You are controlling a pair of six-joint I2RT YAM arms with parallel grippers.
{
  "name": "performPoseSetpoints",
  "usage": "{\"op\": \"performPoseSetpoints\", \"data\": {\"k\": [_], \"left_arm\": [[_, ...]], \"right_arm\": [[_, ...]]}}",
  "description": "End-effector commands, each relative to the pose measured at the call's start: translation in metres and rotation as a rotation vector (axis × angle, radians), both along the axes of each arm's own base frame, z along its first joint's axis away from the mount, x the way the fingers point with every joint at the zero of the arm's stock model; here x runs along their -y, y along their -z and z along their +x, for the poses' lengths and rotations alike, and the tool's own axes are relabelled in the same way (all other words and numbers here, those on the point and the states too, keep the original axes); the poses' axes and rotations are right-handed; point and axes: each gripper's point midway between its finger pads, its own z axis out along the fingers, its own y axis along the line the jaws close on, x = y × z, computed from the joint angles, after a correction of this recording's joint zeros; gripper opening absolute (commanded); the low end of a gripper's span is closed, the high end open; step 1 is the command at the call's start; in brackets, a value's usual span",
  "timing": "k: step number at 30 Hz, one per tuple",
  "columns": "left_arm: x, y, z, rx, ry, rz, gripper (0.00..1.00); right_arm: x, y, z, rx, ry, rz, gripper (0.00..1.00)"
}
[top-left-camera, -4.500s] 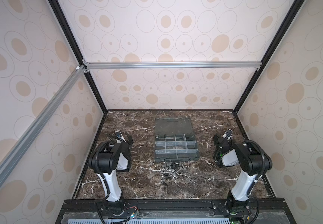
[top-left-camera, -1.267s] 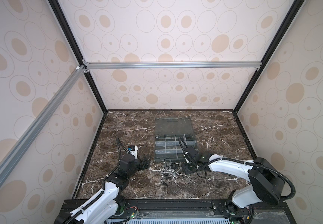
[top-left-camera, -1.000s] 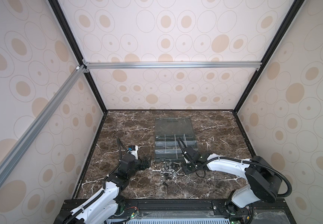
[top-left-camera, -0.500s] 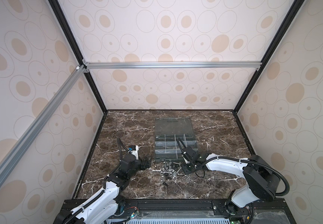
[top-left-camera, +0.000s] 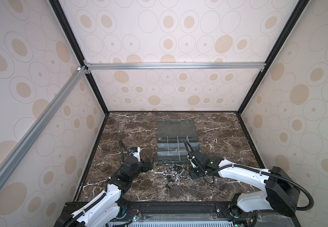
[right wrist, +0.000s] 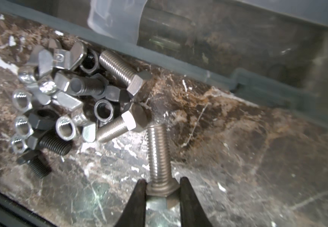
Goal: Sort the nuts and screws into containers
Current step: 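Lift the silver bolt with the right gripper and drop it into the box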
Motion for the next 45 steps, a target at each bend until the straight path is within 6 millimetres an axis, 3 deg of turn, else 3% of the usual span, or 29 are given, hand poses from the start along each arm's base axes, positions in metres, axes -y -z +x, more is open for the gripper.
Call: {"op": "performPoseSetpoints", "data": {"k": [1, 9, 19, 25, 36, 45], "left_arm": [[0.002, -0.02, 0.007, 0.049, -0.017, -0.025, 0.93], [0.003, -0.021, 0.006, 0.049, -0.015, -0.046, 0.93], [0.008, -0.023, 0.005, 0.049, -0.006, -0.082, 0.93], [0.01, -0.024, 0.006, 0.051, -0.003, -0.091, 0.93], [0.026, -0.029, 0.006, 0.036, 0.05, -0.079, 0.92], [0.048, -0.035, -0.004, 0.02, 0.113, -0.03, 0.9]], "right_arm": [[0.014, -0.016, -0.002, 0.039, 0.015, -0.03, 0.2], [0.002, -0.063, 0.035, 0.2, -0.019, -0.025, 0.2], [-0.021, -0.042, 0.086, 0.132, -0.041, -0.025, 0.19], [-0.024, -0.032, 0.096, 0.11, -0.036, -0.022, 0.19], [-0.019, -0.022, 0.097, 0.075, -0.021, -0.022, 0.22], [-0.016, -0.024, 0.094, 0.061, -0.015, -0.024, 0.45]]}}
